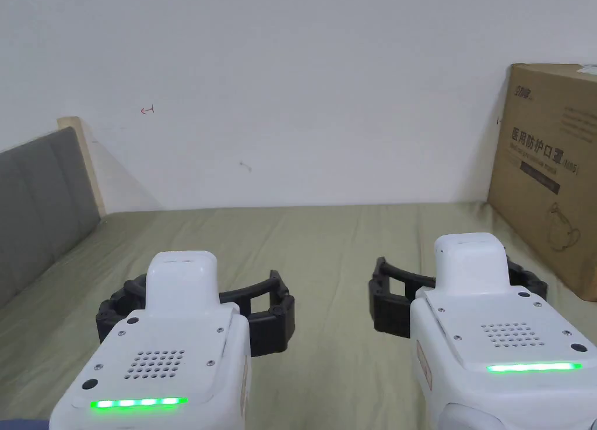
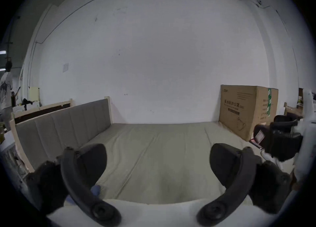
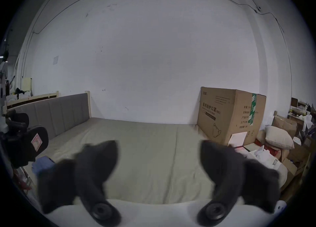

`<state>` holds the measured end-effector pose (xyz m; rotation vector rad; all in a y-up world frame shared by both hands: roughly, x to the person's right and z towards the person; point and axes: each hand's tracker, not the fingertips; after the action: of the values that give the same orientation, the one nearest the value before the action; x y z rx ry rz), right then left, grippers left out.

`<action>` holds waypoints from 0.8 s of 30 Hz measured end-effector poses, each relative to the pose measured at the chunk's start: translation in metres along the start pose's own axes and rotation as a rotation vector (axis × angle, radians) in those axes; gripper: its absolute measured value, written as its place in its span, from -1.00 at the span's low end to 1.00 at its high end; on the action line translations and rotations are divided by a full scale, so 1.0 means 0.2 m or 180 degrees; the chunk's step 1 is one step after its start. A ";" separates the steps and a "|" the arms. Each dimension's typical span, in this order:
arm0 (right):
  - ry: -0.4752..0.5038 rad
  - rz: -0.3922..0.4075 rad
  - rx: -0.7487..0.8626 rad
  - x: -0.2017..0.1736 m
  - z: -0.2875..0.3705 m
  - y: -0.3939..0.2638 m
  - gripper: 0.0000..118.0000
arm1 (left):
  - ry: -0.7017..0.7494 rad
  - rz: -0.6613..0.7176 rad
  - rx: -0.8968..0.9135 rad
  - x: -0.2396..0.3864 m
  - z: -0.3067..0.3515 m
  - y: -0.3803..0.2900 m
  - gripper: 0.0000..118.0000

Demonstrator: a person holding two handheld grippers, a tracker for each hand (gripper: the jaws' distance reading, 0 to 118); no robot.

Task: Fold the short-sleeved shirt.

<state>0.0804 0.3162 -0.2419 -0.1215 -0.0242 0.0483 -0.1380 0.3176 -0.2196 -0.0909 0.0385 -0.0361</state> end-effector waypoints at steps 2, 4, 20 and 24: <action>-0.0037 0.0058 0.0086 -0.01 0.01 0.00 0.93 | -0.0230 -0.0032 -0.0059 0.00 -0.01 0.01 1.00; -0.0088 0.0103 0.0102 -0.02 0.01 0.00 0.93 | -0.0168 -0.0112 -0.0051 0.02 -0.02 0.01 1.00; -0.0151 0.0100 0.0070 0.03 0.02 -0.03 0.97 | -0.0052 0.0010 -0.0139 0.03 -0.03 0.04 1.00; -0.0147 0.0089 0.0044 0.03 0.01 -0.03 0.97 | -0.0188 0.0006 -0.0087 0.04 -0.02 0.04 1.00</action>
<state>0.0875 0.3101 -0.2386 -0.1069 -0.0682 0.0793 -0.1299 0.3255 -0.2255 -0.1192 -0.0199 -0.0310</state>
